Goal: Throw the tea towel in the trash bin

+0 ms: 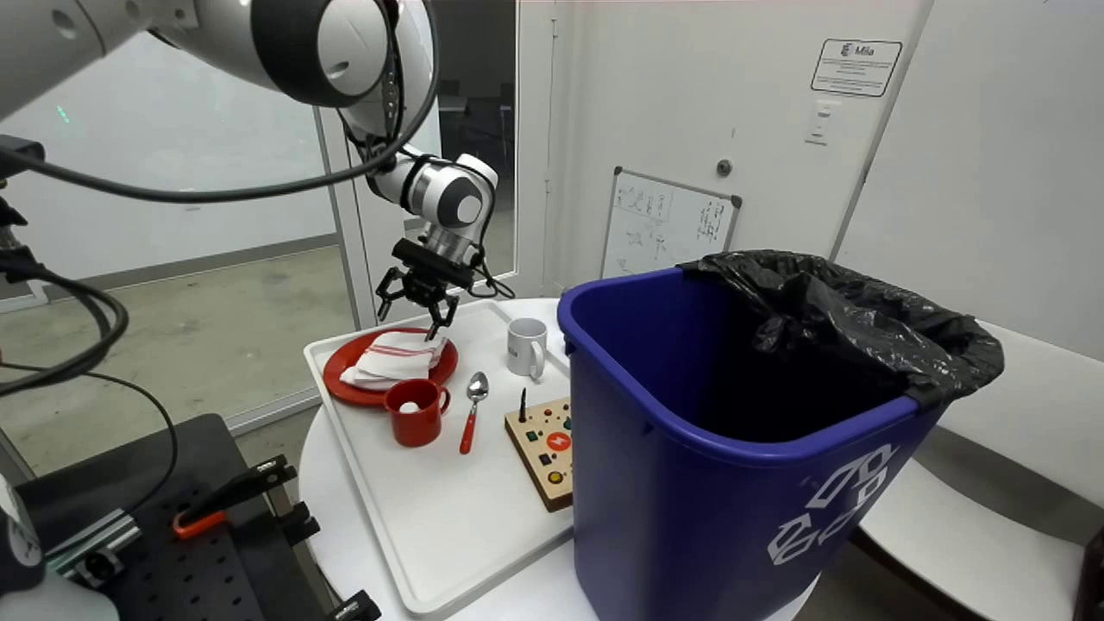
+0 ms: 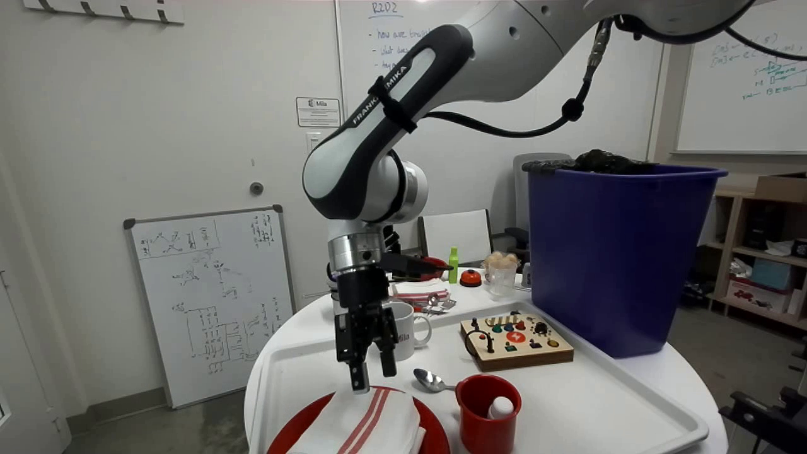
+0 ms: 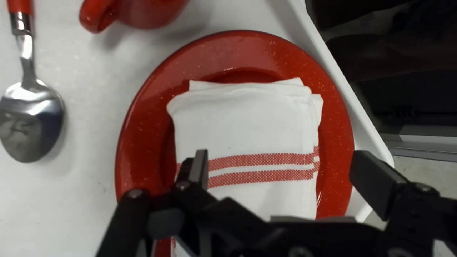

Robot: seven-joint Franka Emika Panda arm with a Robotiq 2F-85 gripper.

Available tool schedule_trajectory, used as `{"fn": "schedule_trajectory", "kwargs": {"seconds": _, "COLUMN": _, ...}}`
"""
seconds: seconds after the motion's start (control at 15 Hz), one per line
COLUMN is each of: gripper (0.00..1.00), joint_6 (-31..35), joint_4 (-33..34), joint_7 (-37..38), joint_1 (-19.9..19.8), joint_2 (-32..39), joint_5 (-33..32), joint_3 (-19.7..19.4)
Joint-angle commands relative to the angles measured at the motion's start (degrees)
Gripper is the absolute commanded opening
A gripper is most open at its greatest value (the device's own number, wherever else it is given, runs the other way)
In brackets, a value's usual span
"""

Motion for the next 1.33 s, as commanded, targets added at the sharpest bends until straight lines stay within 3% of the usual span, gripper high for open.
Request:
{"fn": "schedule_trajectory", "kwargs": {"seconds": 0.0, "gripper": 1.0, "joint_6": -7.7, "joint_4": 8.4, "joint_7": 3.1, "joint_1": 2.7, "joint_2": 3.4, "joint_5": -2.8, "joint_3": -1.7}}
{"fn": "schedule_trajectory", "kwargs": {"seconds": 0.2, "gripper": 1.0, "joint_6": -11.0, "joint_4": 12.1, "joint_7": 2.4, "joint_1": 3.0, "joint_2": 5.7, "joint_5": -3.3, "joint_3": -2.0}}
{"fn": "schedule_trajectory", "kwargs": {"seconds": 1.0, "gripper": 1.0, "joint_6": -10.6, "joint_4": 21.4, "joint_7": 5.3, "joint_1": 2.9, "joint_2": 15.8, "joint_5": -1.6, "joint_3": -1.7}}
{"fn": "schedule_trajectory", "kwargs": {"seconds": 1.07, "gripper": 0.98, "joint_6": -10.8, "joint_4": 22.1, "joint_7": 5.2, "joint_1": 3.0, "joint_2": 16.4, "joint_5": -1.5, "joint_3": -1.6}}
{"fn": "schedule_trajectory", "kwargs": {"seconds": 1.13, "gripper": 0.74, "joint_6": -11.0, "joint_4": 22.8, "joint_7": 5.1, "joint_1": 3.1, "joint_2": 17.0, "joint_5": -1.5, "joint_3": -1.5}}
{"fn": "schedule_trajectory", "kwargs": {"seconds": 1.27, "gripper": 0.69, "joint_6": -11.1, "joint_4": 24.0, "joint_7": 4.9, "joint_1": 3.2, "joint_2": 18.0, "joint_5": -1.4, "joint_3": -1.3}}
